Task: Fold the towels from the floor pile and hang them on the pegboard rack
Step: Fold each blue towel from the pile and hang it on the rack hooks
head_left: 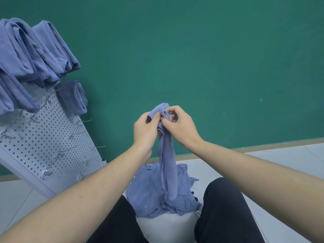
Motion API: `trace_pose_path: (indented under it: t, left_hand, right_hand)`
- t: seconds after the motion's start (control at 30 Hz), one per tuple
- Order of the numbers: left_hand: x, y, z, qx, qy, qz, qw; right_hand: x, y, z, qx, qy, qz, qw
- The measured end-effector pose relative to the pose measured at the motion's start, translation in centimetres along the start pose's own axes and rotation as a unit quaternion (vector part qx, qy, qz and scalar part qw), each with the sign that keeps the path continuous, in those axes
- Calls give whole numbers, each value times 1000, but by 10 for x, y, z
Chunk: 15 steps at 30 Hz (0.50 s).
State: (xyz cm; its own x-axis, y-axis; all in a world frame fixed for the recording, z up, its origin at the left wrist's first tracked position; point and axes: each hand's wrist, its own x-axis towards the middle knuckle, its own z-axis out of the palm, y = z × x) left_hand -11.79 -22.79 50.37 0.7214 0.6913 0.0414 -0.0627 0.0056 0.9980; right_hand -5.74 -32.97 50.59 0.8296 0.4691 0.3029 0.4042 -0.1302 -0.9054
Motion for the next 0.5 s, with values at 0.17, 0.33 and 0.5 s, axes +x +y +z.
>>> trace_pose_path:
  t: [0.17,0.33,0.5]
  left_hand:
    - [2,-5,-4,-47,21,-11,999]
    - [3,-1,-8,-71,-11,5,997]
    - [2,-2,-11,-30,-80,25,996]
  right_hand:
    - [-2,-5,4,66,-68,30,995]
    - [-6,-3,-1,-18,-120,-19,992]
    - [-12,4,0,-119,-160,-97,975]
